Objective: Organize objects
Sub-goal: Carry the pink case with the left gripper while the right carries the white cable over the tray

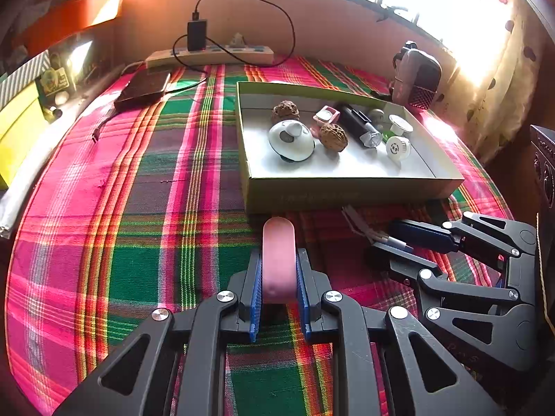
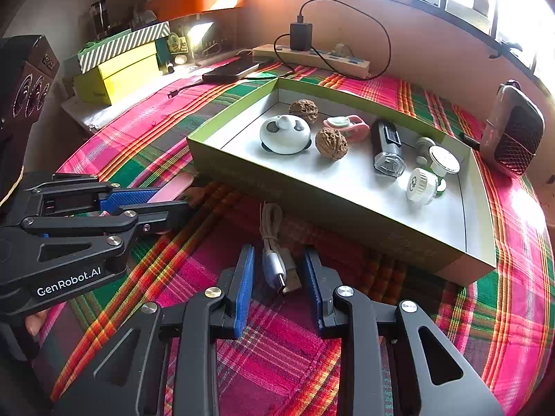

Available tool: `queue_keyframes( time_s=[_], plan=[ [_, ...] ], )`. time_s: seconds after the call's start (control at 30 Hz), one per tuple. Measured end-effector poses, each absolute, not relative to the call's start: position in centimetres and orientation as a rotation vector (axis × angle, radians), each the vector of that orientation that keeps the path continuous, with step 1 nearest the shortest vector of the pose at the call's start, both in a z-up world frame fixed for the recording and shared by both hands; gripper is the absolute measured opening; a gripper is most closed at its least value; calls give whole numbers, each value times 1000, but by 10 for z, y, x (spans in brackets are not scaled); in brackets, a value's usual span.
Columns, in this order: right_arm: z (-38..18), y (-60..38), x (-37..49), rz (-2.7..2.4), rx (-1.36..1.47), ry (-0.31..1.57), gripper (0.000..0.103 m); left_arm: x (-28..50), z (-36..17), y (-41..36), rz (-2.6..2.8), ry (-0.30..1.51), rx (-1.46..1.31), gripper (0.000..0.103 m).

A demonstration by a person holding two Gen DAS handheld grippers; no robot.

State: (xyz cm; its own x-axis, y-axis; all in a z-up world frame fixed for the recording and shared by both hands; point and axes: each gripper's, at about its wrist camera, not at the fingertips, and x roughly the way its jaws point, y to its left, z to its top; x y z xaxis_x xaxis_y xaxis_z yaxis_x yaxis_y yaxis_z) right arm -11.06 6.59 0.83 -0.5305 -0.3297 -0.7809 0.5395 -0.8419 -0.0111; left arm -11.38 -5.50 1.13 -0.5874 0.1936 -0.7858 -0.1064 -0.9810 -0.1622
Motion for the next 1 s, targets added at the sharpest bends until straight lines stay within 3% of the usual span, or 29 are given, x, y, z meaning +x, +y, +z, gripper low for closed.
queue_keyframes(
  time_s=[0.13,1.0],
  plan=[
    [8,65,-110,-2359,1126,352,21,-113,11,-54,2654,-141,-1331,16],
    [8,67,-104,-2346,1129,336,21,-109,13,-53,2674,-107,-1331,16]
  ],
)
